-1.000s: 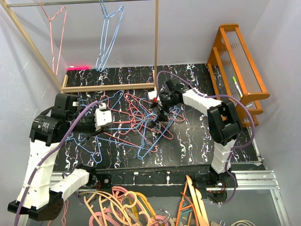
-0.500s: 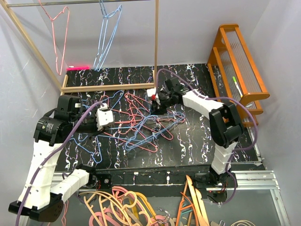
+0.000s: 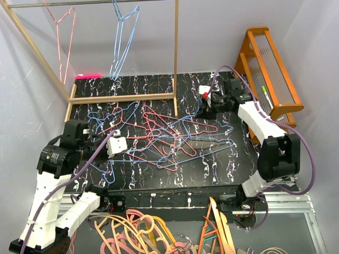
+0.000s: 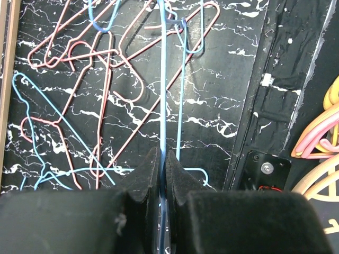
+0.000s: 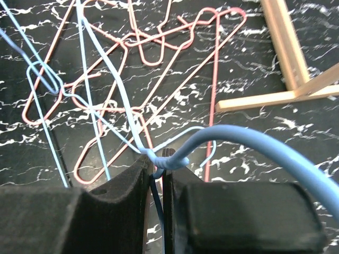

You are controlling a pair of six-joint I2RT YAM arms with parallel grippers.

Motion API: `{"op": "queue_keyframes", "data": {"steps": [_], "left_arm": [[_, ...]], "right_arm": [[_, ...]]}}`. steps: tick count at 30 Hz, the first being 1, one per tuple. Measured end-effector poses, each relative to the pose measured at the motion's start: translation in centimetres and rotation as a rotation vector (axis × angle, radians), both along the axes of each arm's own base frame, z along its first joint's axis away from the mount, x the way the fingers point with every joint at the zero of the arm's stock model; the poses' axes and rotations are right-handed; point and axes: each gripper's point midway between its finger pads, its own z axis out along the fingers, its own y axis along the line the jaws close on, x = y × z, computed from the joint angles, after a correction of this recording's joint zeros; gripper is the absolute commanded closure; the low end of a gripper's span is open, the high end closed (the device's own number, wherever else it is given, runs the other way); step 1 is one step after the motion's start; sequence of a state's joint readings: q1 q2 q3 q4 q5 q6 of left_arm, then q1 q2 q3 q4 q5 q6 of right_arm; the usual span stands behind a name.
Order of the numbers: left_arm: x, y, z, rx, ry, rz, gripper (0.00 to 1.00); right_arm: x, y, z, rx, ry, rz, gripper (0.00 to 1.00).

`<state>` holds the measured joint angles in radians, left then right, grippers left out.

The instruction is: Organize the hangers

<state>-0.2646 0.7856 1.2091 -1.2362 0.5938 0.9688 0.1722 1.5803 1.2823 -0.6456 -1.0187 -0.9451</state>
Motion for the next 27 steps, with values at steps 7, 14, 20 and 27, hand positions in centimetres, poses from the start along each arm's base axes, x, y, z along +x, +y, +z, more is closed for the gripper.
{"op": "queue_keyframes", "data": {"steps": [7, 14, 20, 27], "left_arm": [[-0.5, 0.4, 0.2, 0.001, -0.009, 0.026, 1.00], [1.8, -0.3, 2.9, -0.021, -0.019, 0.048, 1.00], [2.4, -0.5, 3.3, -0.035, -0.018, 0.065, 1.00], [3.8, -1.1, 6.1, -0.069, -0.060, 0.074, 1.00]], "right_arm": [[-1.9, -0.7, -1.8, -0.033, 0.088, 0.008, 0.02], [-0.6, 0.0, 1.0, -0.038, 0.009, 0.014, 0.02], [-4.5, 4.9, 3.4, -0.020, -0.071, 0.248, 0.02], [-7.6, 10.1, -0.2, 0.034, 0.072, 0.401, 0.02]]}}
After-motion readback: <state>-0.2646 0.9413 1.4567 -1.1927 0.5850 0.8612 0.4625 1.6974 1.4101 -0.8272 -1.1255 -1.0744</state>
